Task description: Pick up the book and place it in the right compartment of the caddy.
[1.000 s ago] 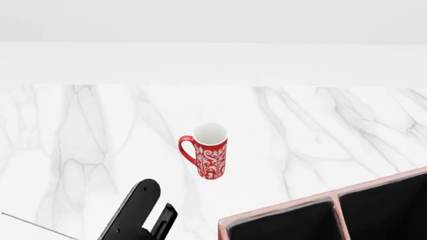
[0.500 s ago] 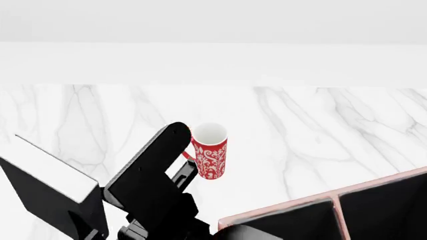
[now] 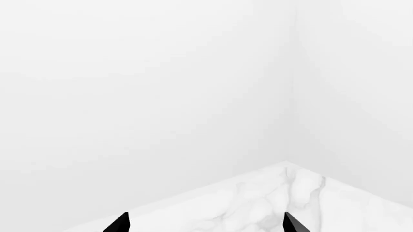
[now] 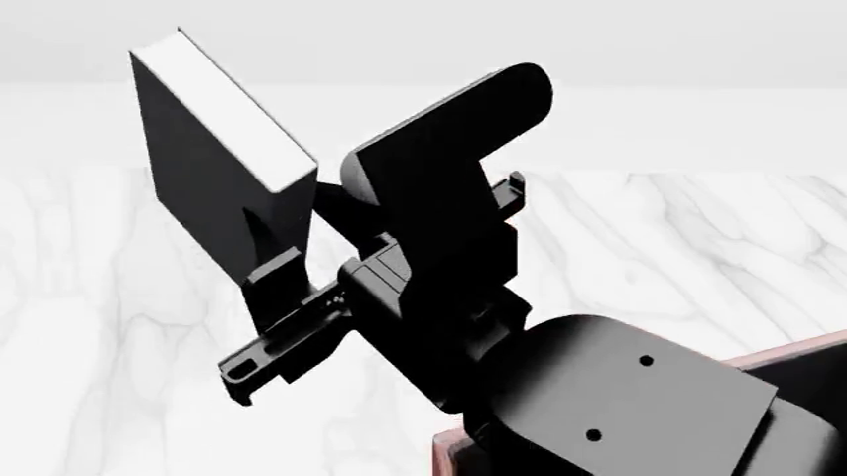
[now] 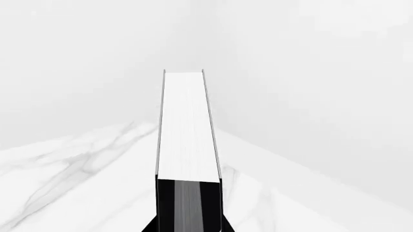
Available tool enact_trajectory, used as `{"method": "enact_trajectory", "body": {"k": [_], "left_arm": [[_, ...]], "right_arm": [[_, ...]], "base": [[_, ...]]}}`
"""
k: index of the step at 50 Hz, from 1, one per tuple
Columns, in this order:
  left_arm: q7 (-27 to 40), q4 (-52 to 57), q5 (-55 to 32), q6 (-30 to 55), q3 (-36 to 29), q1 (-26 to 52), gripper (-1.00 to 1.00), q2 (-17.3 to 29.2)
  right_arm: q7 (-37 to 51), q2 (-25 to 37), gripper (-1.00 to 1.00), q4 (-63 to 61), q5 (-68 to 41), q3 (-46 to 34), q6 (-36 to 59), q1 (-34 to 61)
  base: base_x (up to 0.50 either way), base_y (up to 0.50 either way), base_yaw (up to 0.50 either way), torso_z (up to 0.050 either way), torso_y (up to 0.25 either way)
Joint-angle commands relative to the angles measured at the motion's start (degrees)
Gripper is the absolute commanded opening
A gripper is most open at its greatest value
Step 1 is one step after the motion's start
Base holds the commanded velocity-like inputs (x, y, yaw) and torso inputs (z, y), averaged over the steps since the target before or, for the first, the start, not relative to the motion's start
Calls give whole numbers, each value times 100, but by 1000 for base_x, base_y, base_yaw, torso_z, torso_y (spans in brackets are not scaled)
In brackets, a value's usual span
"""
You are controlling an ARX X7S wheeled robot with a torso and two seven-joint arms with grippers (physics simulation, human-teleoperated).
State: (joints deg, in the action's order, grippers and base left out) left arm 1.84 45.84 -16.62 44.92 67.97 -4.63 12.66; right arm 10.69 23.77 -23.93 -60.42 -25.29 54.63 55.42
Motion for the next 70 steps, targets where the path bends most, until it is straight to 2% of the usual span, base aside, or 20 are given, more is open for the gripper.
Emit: {"method": "enact_trajectory", "body": {"k": [1, 35, 56, 70], "left_arm": [[-135, 19, 86, -3, 112, -25, 100, -120], [-83, -21, 93, -62, -20, -32, 100, -125], [-64, -157, 151, -226, -132, -65, 100, -171], [-49, -124, 117, -207, -119, -80, 100, -168]], "right_arm": [[331, 53, -100, 106, -118, 953, 197, 372], [1466, 1605, -100, 100, -641, 2544, 591, -181], [1779, 2220, -100, 69, -521, 2999, 630, -552], [1899, 2537, -100, 164, -513, 3634, 486, -1148]], "base": [[0, 0, 0, 0, 0], [0, 0, 0, 0, 2], [0, 0, 0, 0, 1], [0, 0, 0, 0, 1]]}}
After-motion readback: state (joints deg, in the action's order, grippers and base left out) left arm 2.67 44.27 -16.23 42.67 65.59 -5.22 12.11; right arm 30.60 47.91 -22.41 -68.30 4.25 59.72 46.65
